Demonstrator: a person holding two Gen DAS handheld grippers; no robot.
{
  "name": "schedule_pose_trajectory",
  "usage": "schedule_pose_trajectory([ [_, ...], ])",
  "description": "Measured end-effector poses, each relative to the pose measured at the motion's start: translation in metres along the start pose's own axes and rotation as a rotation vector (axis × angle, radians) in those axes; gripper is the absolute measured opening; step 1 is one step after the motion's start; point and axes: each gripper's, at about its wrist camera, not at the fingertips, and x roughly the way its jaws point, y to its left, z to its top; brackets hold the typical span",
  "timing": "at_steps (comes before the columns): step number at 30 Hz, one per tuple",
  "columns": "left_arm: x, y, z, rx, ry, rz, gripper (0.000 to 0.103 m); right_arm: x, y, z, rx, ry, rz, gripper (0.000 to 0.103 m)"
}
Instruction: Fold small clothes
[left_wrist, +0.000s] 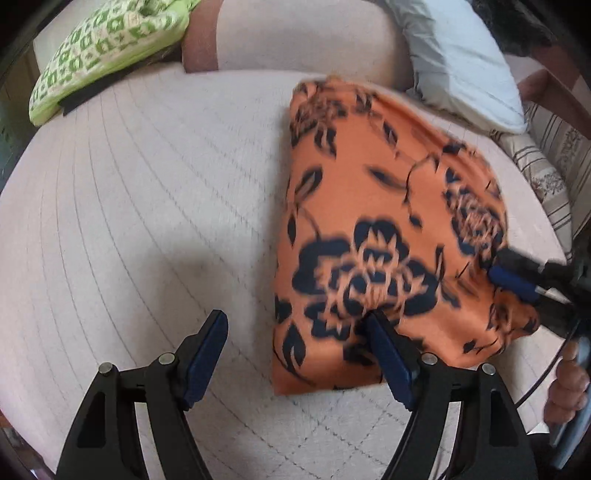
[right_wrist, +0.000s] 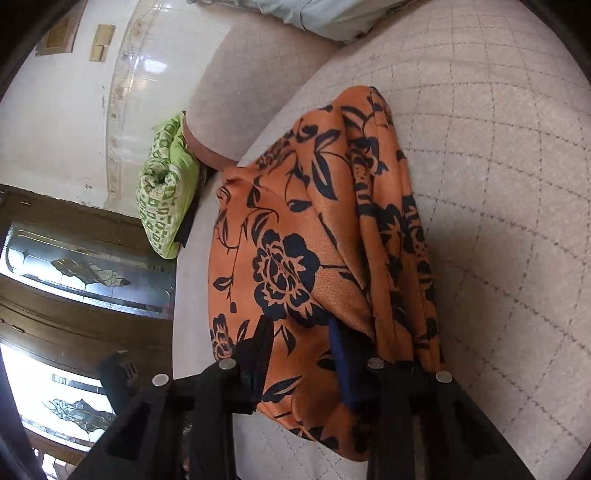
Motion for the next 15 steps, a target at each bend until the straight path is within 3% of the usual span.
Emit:
schedule_pose_trajectory([
  [8,0.0,-0.025,0.078,0.095,-0.133,0.13,0.08,-0.04,0.022,0.0,-0.087,-0.13,0.044,0.035],
  [11,0.027,-0.04,0.106,0.107,-0.128,0.171,0.08,-0.021,0.011,0.005,-0.047,-0.059,-0.047,0.035],
  [15,0.083,-0.054,0.137,0.103,-0.083,0.248,0.083,-0.013,-0.008,0.009,0.036,-0.025,0.018,0.035],
])
